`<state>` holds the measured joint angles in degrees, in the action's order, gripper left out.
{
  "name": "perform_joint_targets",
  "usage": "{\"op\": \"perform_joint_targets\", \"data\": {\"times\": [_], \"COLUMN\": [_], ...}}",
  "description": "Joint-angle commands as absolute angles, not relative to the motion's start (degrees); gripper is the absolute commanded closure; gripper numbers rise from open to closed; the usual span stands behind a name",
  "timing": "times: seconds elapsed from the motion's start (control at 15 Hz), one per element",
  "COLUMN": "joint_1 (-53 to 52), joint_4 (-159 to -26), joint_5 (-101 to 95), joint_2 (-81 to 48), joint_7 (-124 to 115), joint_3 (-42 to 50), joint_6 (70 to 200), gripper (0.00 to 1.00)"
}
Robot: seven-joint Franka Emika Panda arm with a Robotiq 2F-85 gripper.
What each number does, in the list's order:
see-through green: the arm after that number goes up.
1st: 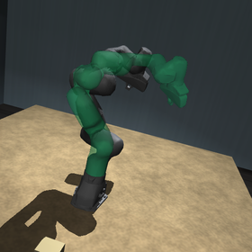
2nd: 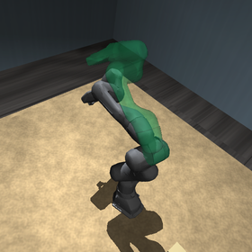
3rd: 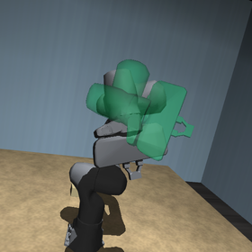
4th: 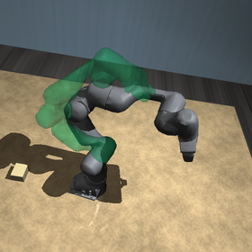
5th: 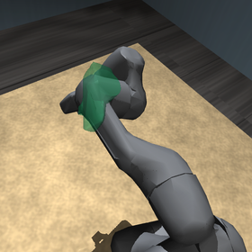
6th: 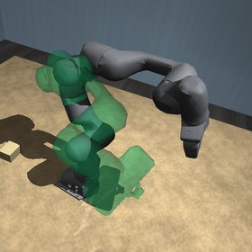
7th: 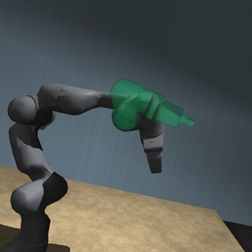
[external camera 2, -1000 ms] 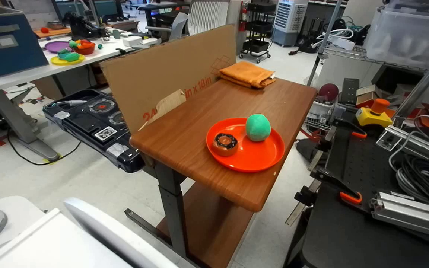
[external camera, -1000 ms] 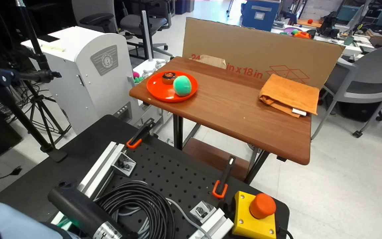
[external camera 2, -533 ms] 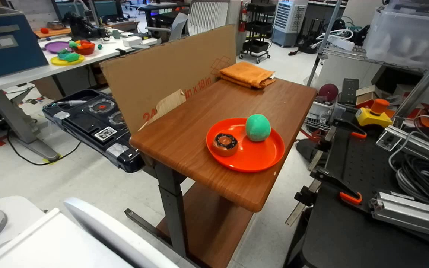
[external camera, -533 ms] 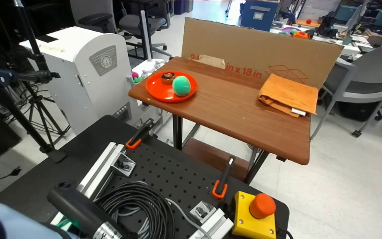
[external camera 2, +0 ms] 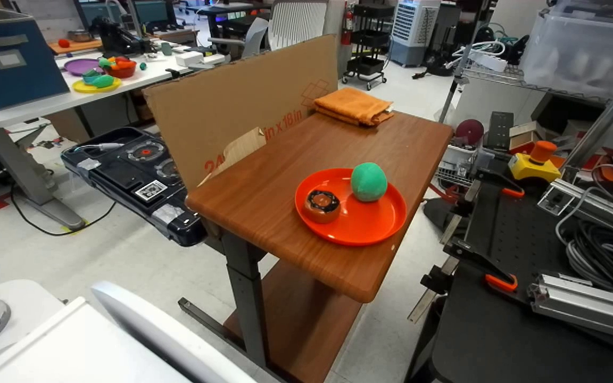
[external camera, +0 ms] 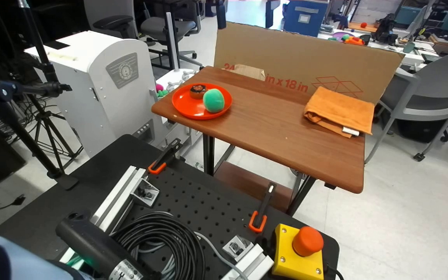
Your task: Put the items, which are on the plate, on the table, then push the towel forward
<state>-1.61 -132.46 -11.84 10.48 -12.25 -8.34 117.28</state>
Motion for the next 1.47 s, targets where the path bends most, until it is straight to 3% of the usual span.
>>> {"op": "perform_joint_targets", "data": {"times": [0.0, 0.67, 1.4], "joint_1": [-3.2, -10.2, -12.4], "joint_4": [-126.5, -117.2, -111.2], "joint_5": [-16.2, -13.8, -11.7], "joint_2": [1.1, -16.2, -27.4], "joint_7": [-14.6, -12.8, -10.1], "joint_3": [-9.2, -9.2, -8.3], "joint_6": [117.5, 126.7, 122.8], "gripper": [0.00, 0.00, 0.00]}}
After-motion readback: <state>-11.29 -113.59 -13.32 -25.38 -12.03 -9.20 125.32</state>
